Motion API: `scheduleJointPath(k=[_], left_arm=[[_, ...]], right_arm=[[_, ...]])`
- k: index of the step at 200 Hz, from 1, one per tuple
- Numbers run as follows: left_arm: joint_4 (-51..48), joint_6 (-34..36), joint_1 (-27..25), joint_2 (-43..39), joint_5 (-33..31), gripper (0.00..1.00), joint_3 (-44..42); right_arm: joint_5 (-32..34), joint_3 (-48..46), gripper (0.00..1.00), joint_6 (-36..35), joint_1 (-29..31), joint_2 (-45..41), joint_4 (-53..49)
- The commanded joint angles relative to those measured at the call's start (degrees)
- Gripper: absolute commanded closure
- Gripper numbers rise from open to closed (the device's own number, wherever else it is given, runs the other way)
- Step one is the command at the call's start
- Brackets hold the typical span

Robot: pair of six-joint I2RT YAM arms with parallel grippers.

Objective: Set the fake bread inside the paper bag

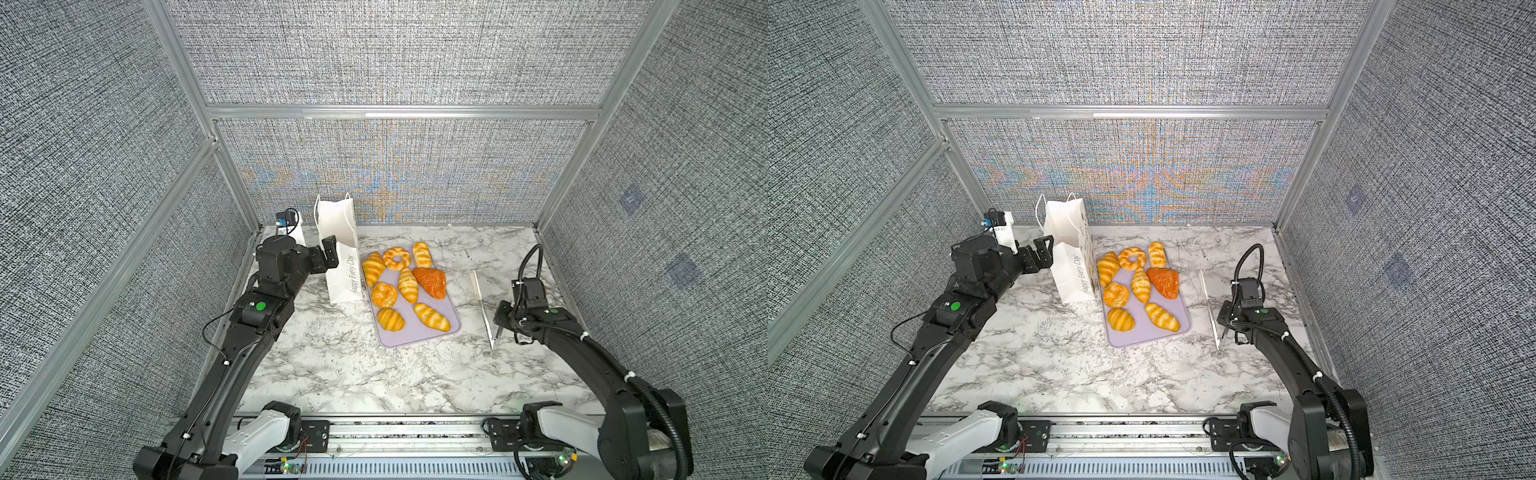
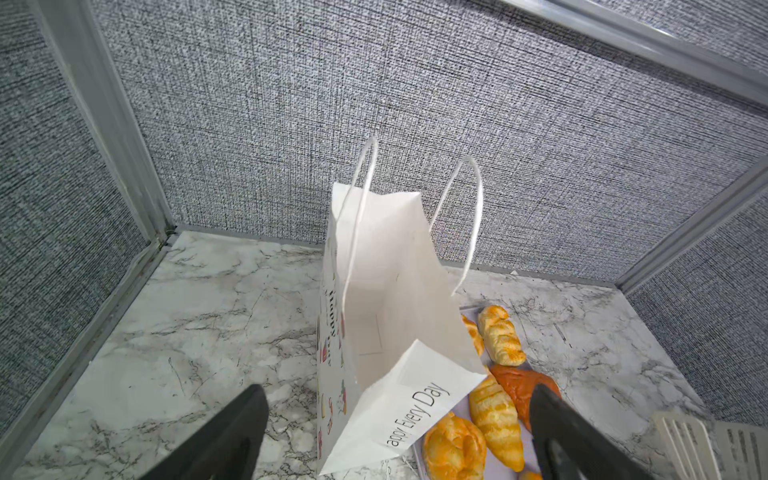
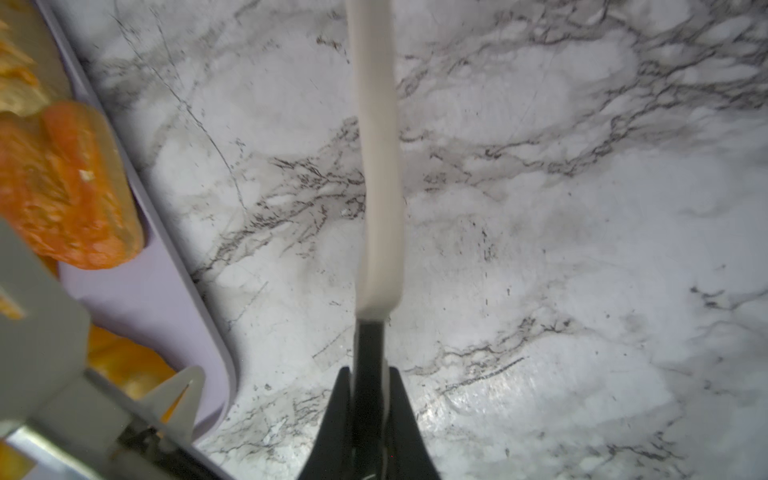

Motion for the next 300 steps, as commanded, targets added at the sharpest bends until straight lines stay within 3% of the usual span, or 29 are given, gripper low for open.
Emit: scheduleJointPath(k=[1, 45, 76, 111, 160, 201, 253, 300], left_arm=[[3.33, 4.58, -2.37, 0.94, -0.45, 0.01, 1.36], [9.26, 10.65, -8.66, 2.02, 4.53, 0.01, 2.09], [14.13, 12.24, -10.35, 3.75, 12.51, 0.01, 2.18], [20.98, 10.46, -10.44, 8.34, 26.25, 0.01, 3.62], [27.7, 2.36, -10.35, 22.54, 47.93, 0.01, 10.34], [36.16, -5.59, -10.31, 29.12, 51.84, 0.03, 12.14], [43.87, -16.83, -10.42, 37.64, 61.23, 0.18, 15.52], [44.75, -19.01, -10.36, 42.44, 64.14, 0.24, 18.53]], right_arm=[[-3.79, 3.46, 1.0, -1.3, -0.42, 0.3, -0.71], [-14.58, 14.0, 0.99, -4.11, -0.82, 5.78, -2.73], [-22.32, 21.17, 0.99, -4.47, -0.96, 10.84, -4.42], [-29.16, 26.12, 1.0, -1.67, -0.29, 15.12, -1.47], [-35.77, 30.07, 1.0, 0.94, 1.53, 20.0, 3.33], [-38.7, 31.04, 0.99, 3.71, 1.38, 21.46, 8.04], [-48.94, 31.09, 0.98, 10.05, 1.79, 24.01, 16.64], [-53.63, 31.15, 0.97, 11.7, 3.7, 24.89, 18.7]])
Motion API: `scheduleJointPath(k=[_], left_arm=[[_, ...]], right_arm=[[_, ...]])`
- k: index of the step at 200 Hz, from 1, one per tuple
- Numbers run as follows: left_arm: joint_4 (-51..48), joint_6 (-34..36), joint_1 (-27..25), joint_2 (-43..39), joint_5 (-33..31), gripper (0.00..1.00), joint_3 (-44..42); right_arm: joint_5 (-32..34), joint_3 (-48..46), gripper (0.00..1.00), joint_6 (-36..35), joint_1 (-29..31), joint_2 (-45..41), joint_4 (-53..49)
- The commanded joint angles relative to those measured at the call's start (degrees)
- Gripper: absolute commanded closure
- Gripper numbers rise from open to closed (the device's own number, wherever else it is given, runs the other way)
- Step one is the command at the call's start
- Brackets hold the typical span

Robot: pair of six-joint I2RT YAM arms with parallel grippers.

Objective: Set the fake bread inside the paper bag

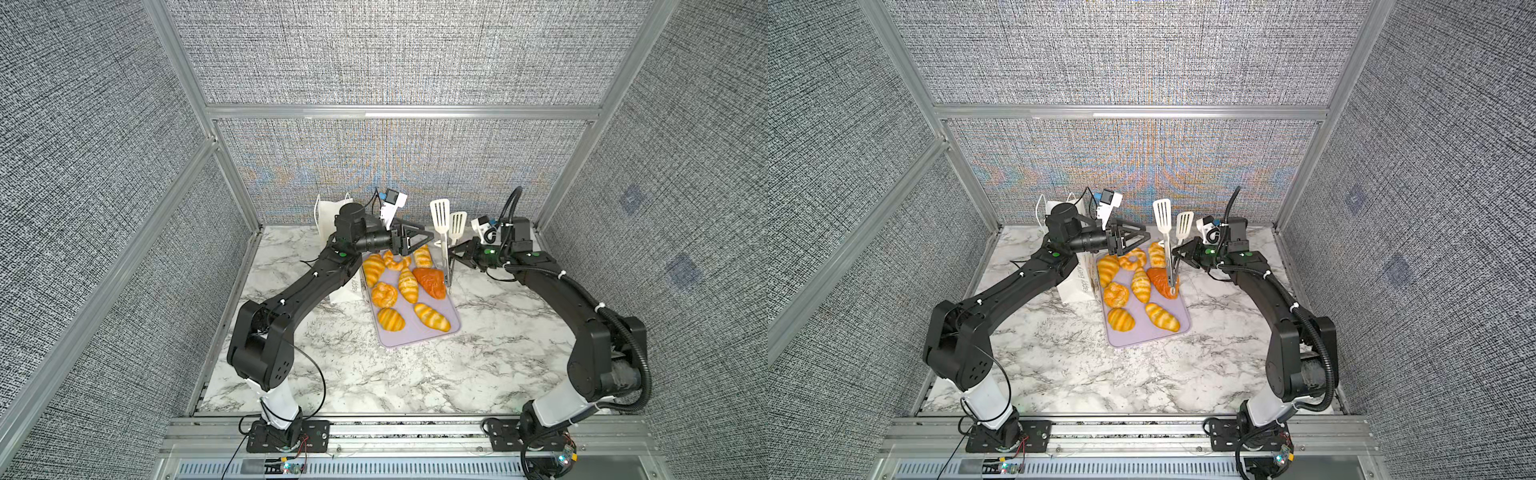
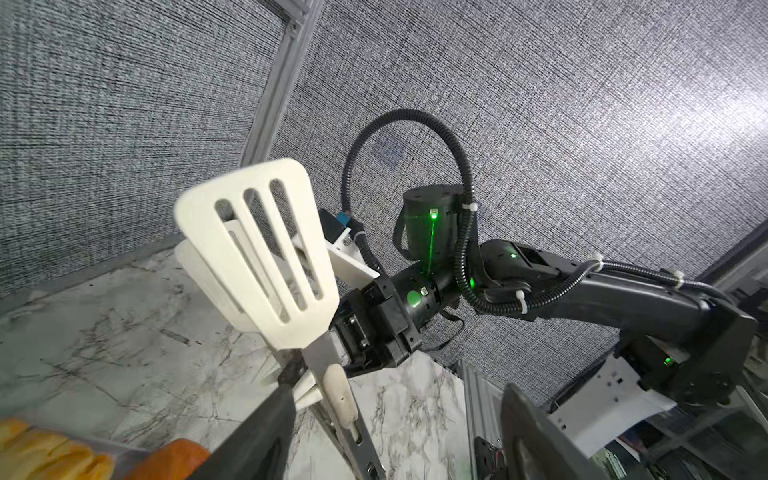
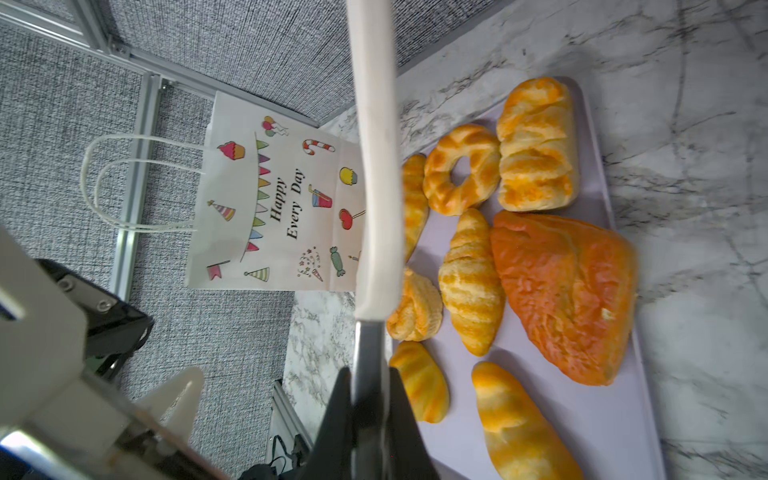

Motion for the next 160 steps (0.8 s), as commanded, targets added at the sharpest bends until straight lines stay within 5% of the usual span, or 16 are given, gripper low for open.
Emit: scheduleJointPath(k=[1, 66, 160], left_arm=[[2.56, -2.26, 0.07, 2.19, 3.63, 0.24, 2.01], [7.07, -7.12, 0.08, 10.13, 11.28, 0.35, 7.94], [0.66, -2.4, 0.32, 6.77, 7.38, 0.36, 7.56]], right_arm=[[-4.85, 0.28, 0.97, 1.76, 0.95, 0.26, 3.45], [-7.74, 1.17, 0.96, 1.8, 1.4, 1.44, 2.4], [-3.99, 1.59, 0.97, -0.94, -0.77, -1.1, -2.85]])
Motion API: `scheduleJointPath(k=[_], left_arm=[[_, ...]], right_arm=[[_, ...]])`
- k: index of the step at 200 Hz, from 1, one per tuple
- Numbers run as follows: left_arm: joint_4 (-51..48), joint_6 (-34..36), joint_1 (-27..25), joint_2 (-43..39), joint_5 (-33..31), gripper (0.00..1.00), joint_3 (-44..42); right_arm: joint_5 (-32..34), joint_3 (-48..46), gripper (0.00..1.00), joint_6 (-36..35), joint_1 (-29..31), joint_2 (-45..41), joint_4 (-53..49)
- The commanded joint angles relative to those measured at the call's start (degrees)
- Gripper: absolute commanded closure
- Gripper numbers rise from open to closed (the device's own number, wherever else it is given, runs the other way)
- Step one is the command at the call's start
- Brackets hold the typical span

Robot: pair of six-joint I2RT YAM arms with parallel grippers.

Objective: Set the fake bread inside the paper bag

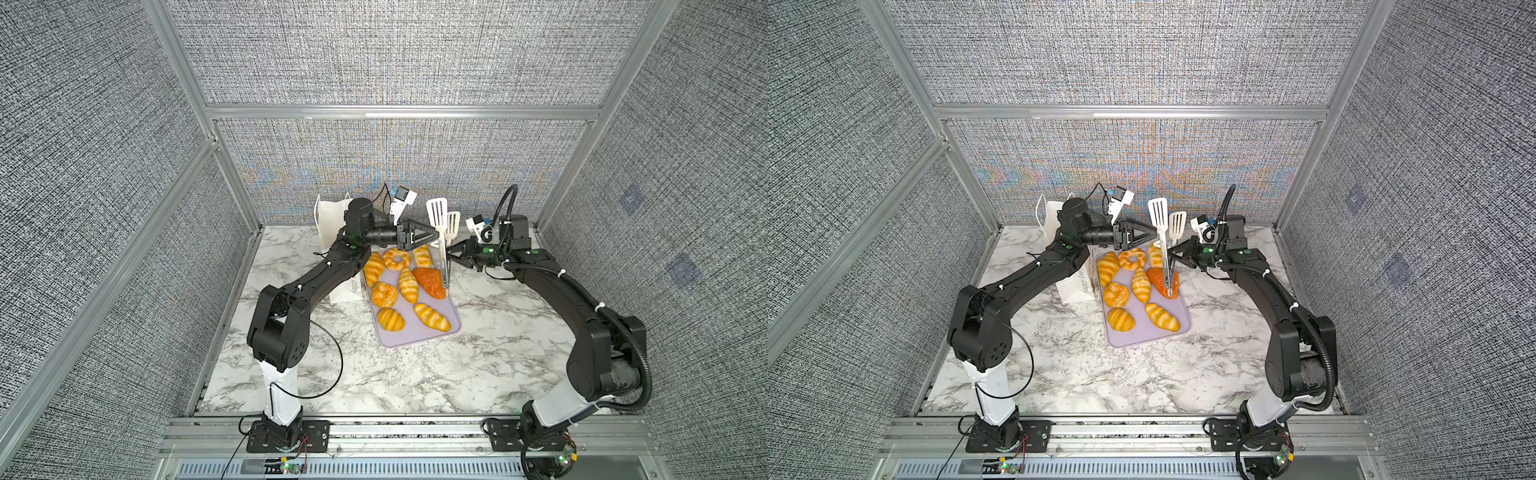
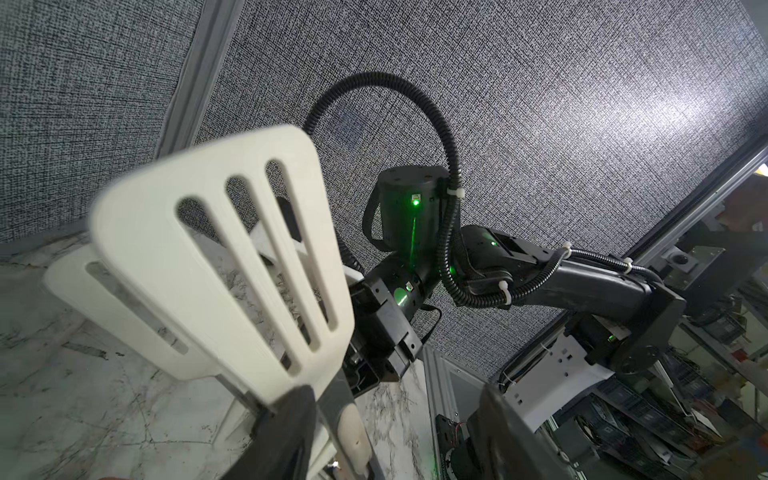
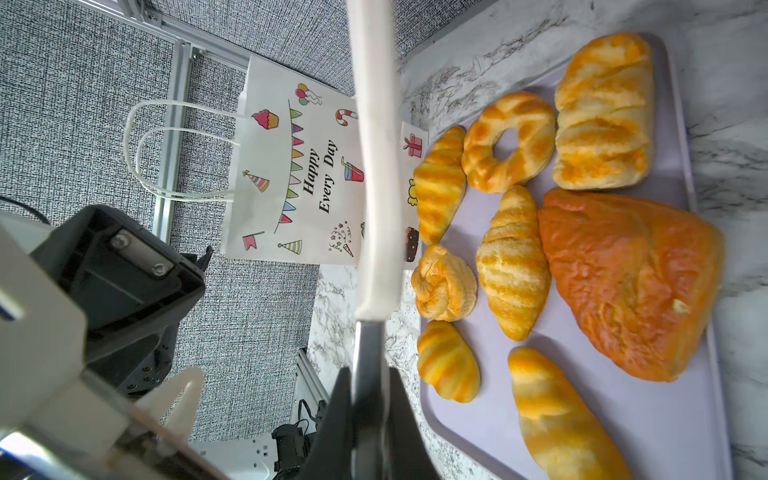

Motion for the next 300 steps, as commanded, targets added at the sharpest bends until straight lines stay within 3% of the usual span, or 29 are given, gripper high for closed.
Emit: scheduleJointPath(k=[1, 173, 300], left_arm=[[-3.2, 3.43, 0.38, -1.08, -1.2, 0.36, 0.27], [8.83, -3.15, 0.89, 4.21, 5.53, 0.35, 0.79], [13.13, -6.04, 0.83, 4.53, 7.87, 0.54, 0.47]], right_arm=[[0.46, -0.22, 0.97, -0.41, -0.69, -0.88, -0.27], [-6.88, 2.26, 0.96, -1.0, 3.15, 3.04, 0.37], [-7.13, 4.5, 0.96, -3.53, 3.16, 3.82, -4.83]])
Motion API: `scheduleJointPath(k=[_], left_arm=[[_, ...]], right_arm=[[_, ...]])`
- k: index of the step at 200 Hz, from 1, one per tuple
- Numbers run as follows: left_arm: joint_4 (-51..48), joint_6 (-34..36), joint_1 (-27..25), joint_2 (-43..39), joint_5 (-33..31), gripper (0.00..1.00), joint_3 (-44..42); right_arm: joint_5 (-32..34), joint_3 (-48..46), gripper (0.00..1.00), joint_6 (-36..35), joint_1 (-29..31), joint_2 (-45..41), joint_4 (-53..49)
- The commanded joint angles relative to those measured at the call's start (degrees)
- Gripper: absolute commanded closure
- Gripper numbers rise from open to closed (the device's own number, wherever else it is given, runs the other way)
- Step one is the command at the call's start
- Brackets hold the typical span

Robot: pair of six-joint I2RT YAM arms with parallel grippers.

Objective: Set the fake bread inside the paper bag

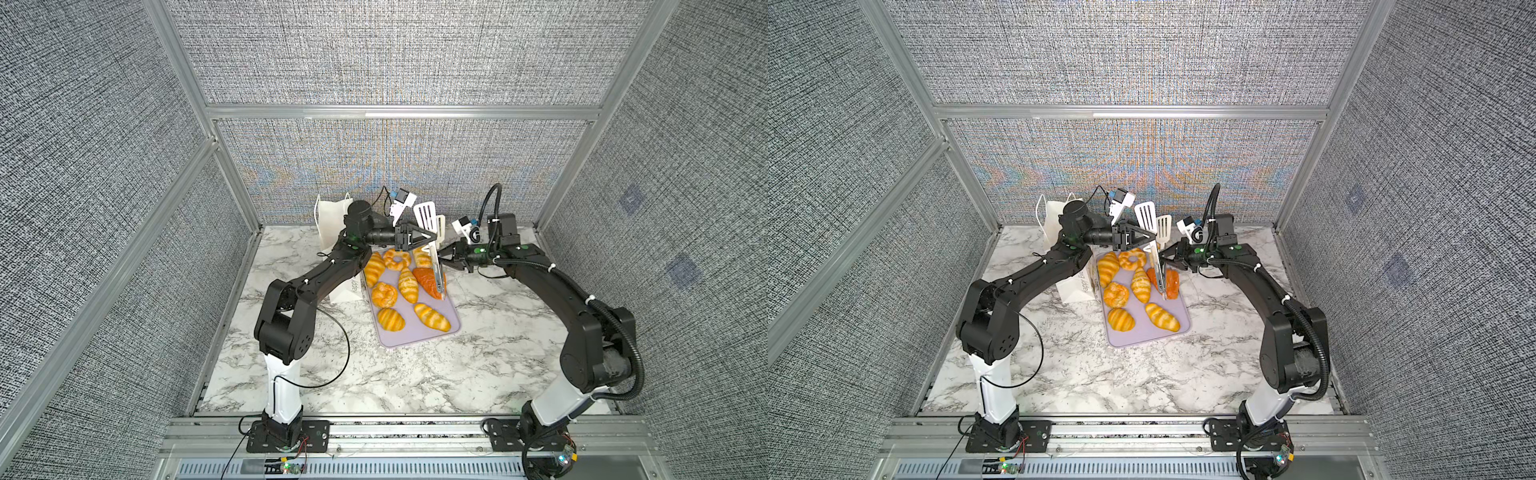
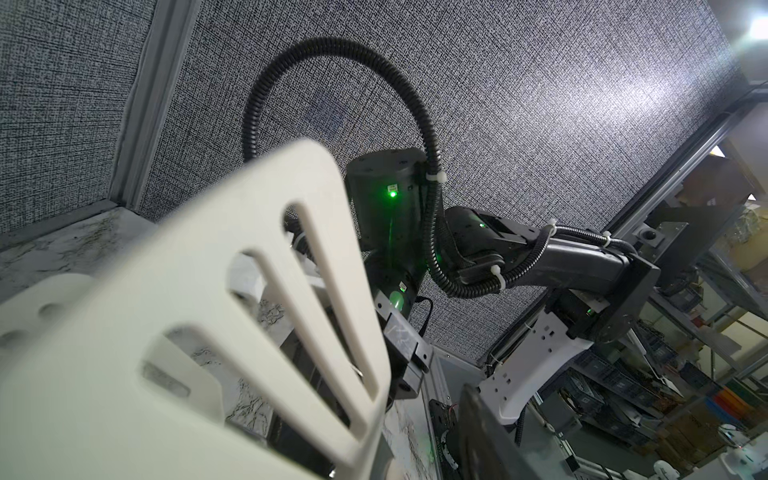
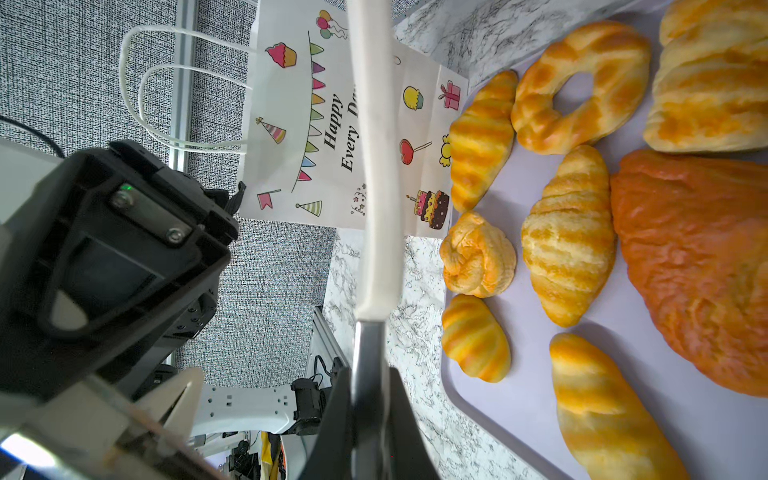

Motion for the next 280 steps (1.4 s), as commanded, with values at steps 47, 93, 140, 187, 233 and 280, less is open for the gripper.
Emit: scheduleJointPath(k=[47, 93, 140, 187, 233, 280], left_arm=[[10.2, -7.07, -0.12, 1.73, 3.42, 0.58, -0.47], [10.82, -7.61, -0.4, 2.08, 4.02, 0.62, -0.37], [10.52, -7.52, -0.41, 2.35, 3.88, 0.7, 0.33], [10.44, -7.51, -0.4, 2.14, 3.74, 0.88, 0.42], [10.35, -7.52, -0.41, 2.26, 3.06, 1.0, 1.1], [14.43, -10.03, -0.42, 2.78, 2.53, 1.0, 2.0]], right_arm=[[-1.94, 1.43, 0.96, -0.65, -0.03, 0.25, -0.57], [-2.12, 1.82, 0.96, -0.92, 0.04, 0.27, -1.38], [-1.95, 2.13, 0.96, -1.78, 0.05, 0.31, -2.57], [-1.87, 2.76, 0.96, -2.61, -0.04, 0.32, -3.7], [-0.04, 3.69, 0.9, -4.04, -0.3, -0.29, -5.28], [2.89, 3.05, 0.62, -5.21, -1.47, -3.03, -6.37]])
